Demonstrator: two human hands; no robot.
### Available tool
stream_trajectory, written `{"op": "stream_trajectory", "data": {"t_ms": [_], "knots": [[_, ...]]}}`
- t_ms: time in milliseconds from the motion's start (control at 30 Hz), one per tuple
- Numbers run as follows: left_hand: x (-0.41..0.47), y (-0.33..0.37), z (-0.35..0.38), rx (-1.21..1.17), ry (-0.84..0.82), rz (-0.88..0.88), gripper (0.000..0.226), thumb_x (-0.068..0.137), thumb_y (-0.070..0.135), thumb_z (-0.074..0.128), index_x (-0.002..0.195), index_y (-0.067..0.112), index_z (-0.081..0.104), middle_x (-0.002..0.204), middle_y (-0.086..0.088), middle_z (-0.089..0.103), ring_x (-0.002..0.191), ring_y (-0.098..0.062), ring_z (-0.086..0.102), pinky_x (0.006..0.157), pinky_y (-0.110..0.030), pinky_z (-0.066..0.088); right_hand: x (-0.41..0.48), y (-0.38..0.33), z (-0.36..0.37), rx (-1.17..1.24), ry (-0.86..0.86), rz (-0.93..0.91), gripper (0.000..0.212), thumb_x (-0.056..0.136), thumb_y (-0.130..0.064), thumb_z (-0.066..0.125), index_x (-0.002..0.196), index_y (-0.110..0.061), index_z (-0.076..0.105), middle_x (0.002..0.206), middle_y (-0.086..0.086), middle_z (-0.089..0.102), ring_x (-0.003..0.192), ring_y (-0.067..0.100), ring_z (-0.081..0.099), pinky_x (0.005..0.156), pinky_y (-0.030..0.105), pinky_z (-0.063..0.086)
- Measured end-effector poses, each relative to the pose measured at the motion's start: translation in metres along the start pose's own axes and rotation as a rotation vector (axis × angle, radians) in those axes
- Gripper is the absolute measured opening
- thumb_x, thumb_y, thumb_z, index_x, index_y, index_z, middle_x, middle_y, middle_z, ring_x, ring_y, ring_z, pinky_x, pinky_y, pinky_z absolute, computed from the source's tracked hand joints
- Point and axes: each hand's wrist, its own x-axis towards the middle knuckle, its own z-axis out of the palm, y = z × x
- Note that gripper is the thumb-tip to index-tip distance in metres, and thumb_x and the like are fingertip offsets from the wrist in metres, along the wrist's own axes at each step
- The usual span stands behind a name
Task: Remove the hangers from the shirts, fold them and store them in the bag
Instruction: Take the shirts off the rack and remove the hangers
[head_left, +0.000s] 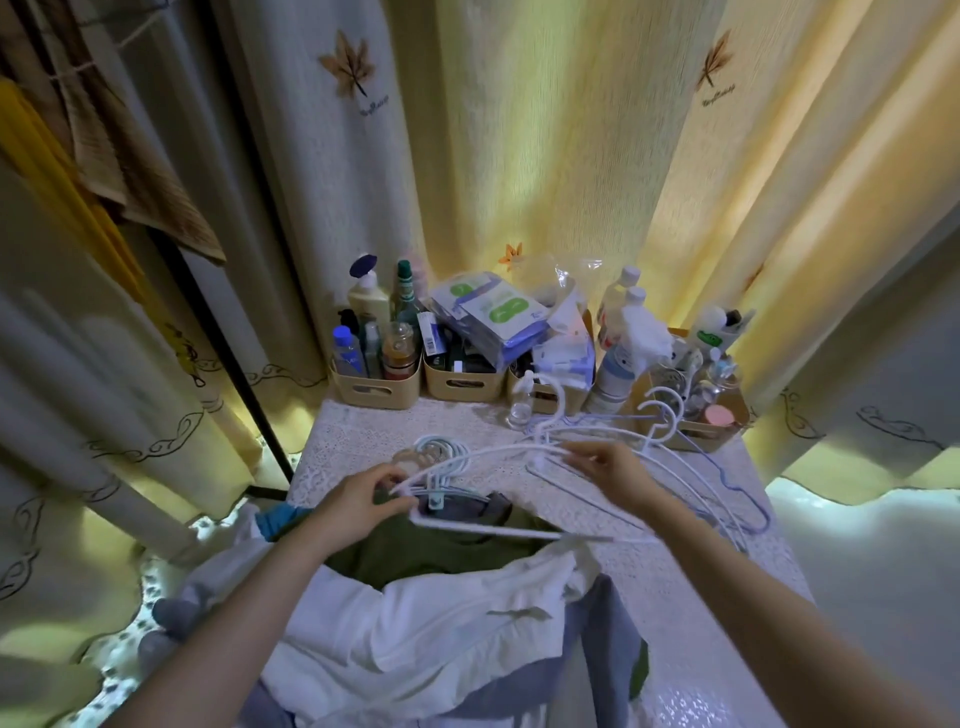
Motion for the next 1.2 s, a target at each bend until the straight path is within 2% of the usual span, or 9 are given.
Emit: {"op": "stream_trajectory", "data": {"t_ms": [167,400,533,700,833,933,1000,1100,1200], "knots": [[-0.003,-0.027,0.008,-0.086,-0.067,-0.026,0.01,0.089,0.019,0.064,0.093,0.024,0.073,0.101,0.008,0.068,0.101,-0.011,0.06,0.087,-0.021,0.047,-0.003,0.083,-0.055,-0.071,0.205,0.242,0.029,0.092,-0.012,0.059,0.12,-0.007,0.065,0.12,0.015,0.065,0.094,0.011,0.051,0.058,0.006,0.035],[-0.002,-0.021,0.012,-0.08,-0.107,0.03,0.018,0.089,0.017,0.064,0.086,0.034,0.069,0.096,0.015,0.068,0.094,0.002,0.058,0.077,-0.008,0.043,0.003,0.133,-0.046,-0.117,0.205,0.478,0.028,0.094,-0.013,0.057,0.12,-0.006,0.065,0.113,0.019,0.066,0.099,0.033,0.06,0.071,0.025,0.035],[-0.006,-0.019,0.012,-0.107,-0.147,-0.02,0.015,0.09,0.024,0.063,0.085,0.035,0.072,0.09,0.017,0.07,0.088,0.005,0.061,0.072,-0.006,0.044,0.019,0.139,-0.046,-0.158,0.189,0.531,0.024,0.091,-0.01,0.06,0.112,-0.002,0.067,0.096,0.016,0.064,0.083,0.023,0.051,0.072,0.026,0.036],[-0.017,-0.006,0.007,-0.019,-0.419,-0.028,0.018,0.086,0.045,0.063,0.082,0.035,0.077,0.089,0.015,0.074,0.089,0.001,0.064,0.081,-0.02,0.047,0.023,0.145,-0.042,-0.184,0.334,0.571,0.02,0.09,-0.011,0.06,0.107,-0.005,0.07,0.105,0.02,0.067,0.095,0.033,0.059,0.08,0.034,0.044],[-0.022,0.0,0.004,-0.008,-0.592,-0.01,0.014,0.081,0.042,0.07,0.085,0.031,0.078,0.09,0.013,0.074,0.082,0.007,0.063,0.074,-0.009,0.046,0.021,0.142,-0.035,-0.276,0.436,0.641,0.028,0.089,-0.015,0.061,0.115,-0.006,0.064,0.116,0.022,0.062,0.107,0.039,0.056,0.091,0.042,0.046],[-0.018,-0.006,0.012,-0.048,-0.464,0.07,0.009,0.078,0.034,0.076,0.086,0.029,0.076,0.088,0.013,0.073,0.084,0.004,0.063,0.077,-0.013,0.047,0.023,0.12,-0.02,-0.137,0.589,0.652,0.026,0.088,-0.008,0.056,0.112,0.0,0.062,0.117,0.024,0.058,0.107,0.039,0.054,0.087,0.041,0.045],[-0.012,-0.013,0.022,-0.048,-0.189,0.096,0.017,0.076,0.029,0.078,0.09,0.033,0.069,0.092,0.012,0.066,0.087,0.001,0.058,0.081,-0.021,0.046,0.025,0.097,-0.003,-0.03,0.587,0.555,0.02,0.088,-0.005,0.054,0.106,0.001,0.062,0.109,0.022,0.062,0.095,0.034,0.057,0.078,0.034,0.042],[0.0,-0.023,0.032,0.247,0.152,0.027,0.042,0.083,0.03,0.07,0.122,0.023,0.055,0.118,0.0,0.051,0.111,-0.015,0.047,0.096,-0.029,0.039,0.028,0.06,0.031,-0.022,0.377,0.349,0.017,0.09,-0.004,0.054,0.104,-0.001,0.064,0.102,0.018,0.066,0.085,0.026,0.057,0.073,0.028,0.039],[0.011,-0.033,0.038,0.431,0.142,-0.171,0.055,0.089,0.036,0.06,0.137,0.019,0.041,0.133,-0.006,0.047,0.124,-0.026,0.043,0.101,-0.035,0.036,0.03,0.029,0.062,-0.079,0.111,0.192,0.02,0.092,-0.008,0.054,0.109,-0.007,0.065,0.106,0.012,0.068,0.087,0.02,0.059,0.073,0.022,0.04]]}}
